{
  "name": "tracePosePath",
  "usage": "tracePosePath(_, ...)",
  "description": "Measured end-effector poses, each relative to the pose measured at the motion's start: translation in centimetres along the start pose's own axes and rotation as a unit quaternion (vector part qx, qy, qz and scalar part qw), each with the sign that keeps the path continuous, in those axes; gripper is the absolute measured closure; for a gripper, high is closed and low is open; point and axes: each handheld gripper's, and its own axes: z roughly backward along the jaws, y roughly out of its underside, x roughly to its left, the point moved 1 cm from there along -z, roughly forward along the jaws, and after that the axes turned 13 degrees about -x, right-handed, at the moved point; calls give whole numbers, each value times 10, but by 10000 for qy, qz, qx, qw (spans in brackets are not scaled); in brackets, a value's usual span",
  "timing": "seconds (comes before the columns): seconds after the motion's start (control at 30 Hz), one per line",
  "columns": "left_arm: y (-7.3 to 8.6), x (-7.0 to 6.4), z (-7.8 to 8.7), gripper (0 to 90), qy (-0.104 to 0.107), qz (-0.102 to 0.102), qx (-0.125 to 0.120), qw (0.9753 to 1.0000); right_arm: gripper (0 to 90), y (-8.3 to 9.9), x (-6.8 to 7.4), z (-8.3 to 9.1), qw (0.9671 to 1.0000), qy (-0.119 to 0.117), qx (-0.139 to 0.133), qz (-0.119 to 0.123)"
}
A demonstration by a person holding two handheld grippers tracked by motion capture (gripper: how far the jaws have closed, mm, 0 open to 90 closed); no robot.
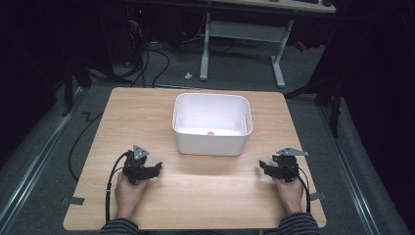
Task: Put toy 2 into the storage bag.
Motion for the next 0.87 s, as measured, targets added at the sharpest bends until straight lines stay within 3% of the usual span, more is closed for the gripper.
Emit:
tracePosePath(0.13,0,0,0,242,-1,3,-2,10000,349,4,2,-5,9998,109,140,136)
tracePosePath(0.17,0,0,0,242,-3,3,-1,10000,339,6,4,-7,9995,128,121,281)
tracePosePath(0.3,0,0,0,244,-10,10,-5,10000,311,8,4,-8,9996,71,-1,260)
tracePosePath(0.87,0,1,0,248,-18,23,3,10000,293,9,5,-8,9997,59,20,255)
